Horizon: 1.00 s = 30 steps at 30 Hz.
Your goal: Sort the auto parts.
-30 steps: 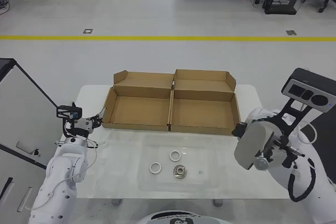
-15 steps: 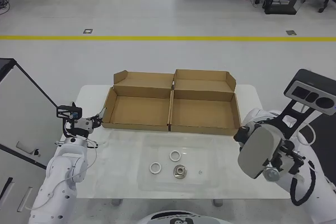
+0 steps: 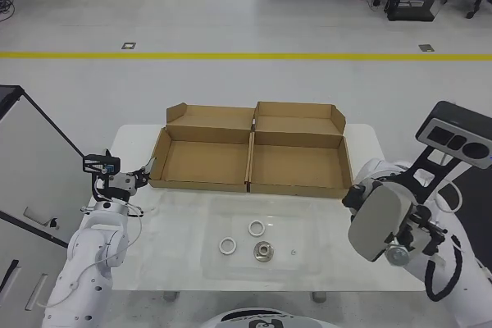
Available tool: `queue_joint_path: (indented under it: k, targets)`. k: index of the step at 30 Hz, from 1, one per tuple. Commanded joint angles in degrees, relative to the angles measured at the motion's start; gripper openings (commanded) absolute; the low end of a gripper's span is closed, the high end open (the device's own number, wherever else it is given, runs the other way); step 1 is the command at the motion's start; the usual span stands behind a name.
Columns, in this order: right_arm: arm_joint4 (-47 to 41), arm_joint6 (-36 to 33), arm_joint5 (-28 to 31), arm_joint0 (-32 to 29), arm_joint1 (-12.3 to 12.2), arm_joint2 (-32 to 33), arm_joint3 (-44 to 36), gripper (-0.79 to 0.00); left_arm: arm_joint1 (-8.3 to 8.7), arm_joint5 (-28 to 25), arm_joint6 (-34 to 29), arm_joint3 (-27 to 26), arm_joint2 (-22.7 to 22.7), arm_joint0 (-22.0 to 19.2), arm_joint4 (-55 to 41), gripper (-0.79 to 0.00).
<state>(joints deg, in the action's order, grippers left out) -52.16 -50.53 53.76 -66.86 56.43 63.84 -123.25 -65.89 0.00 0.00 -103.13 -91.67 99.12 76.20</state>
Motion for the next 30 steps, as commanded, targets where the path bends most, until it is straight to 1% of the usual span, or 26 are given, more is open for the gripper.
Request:
queue_joint_path:
  k: [1, 10, 12, 14, 15, 19, 20, 22, 24, 25, 28, 30]
  targets:
    - [0.0, 0.0, 0.0, 0.0, 0.0, 0.0, 0.0, -0.785, 0.00, 0.0, 0.0, 0.0, 0.0, 0.0, 0.0, 0.000]
    - [0.0, 0.0, 0.0, 0.0, 0.0, 0.0, 0.0, -0.785, 0.00, 0.0, 0.0, 0.0, 0.0, 0.0, 0.0, 0.000]
    - [1.6, 2.4, -1.4, -0.7, 0.2, 0.6, -0.4, -0.785, 0.00, 0.0, 0.0, 0.0, 0.0, 0.0, 0.0, 0.000]
    - [5.6, 4.1, -4.0, -1.5, 0.1, 2.2, -0.4, -0.785, 0.00, 0.0, 0.0, 0.0, 0.0, 0.0, 0.0, 0.000]
    - [7.7, 5.4, -5.8, -2.1, 0.0, 3.7, 0.1, -0.785, 0.00, 0.0, 0.0, 0.0, 0.0, 0.0, 0.0, 0.000]
    - [16.5, 6.8, -14.2, -4.7, -0.8, 11.3, 0.6, -0.785, 0.00, 0.0, 0.0, 0.0, 0.0, 0.0, 0.0, 0.000]
    - [18.8, 6.2, -16.6, -5.3, -1.1, 13.5, 0.8, -0.785, 0.00, 0.0, 0.0, 0.0, 0.0, 0.0, 0.0, 0.000]
    - [23.8, 4.3, -22.7, -6.6, -1.8, 18.1, 0.9, -0.785, 0.00, 0.0, 0.0, 0.0, 0.0, 0.0, 0.0, 0.000]
    - [29.0, 1.0, -27.6, -7.5, -2.4, 22.3, 0.6, -0.785, 0.00, 0.0, 0.0, 0.0, 0.0, 0.0, 0.0, 0.000]
    - [30.2, 0.1, -29.7, -8.0, -2.6, 24.1, 0.6, -0.785, 0.00, 0.0, 0.0, 0.0, 0.0, 0.0, 0.0, 0.000]
    - [38.3, -6.4, -35.6, -8.6, -3.6, 29.1, 0.4, -0.785, 0.00, 0.0, 0.0, 0.0, 0.0, 0.0, 0.0, 0.000]
    - [44.3, -10.6, -40.7, -9.3, -4.2, 31.8, 0.6, -0.785, 0.00, 0.0, 0.0, 0.0, 0.0, 0.0, 0.0, 0.000]
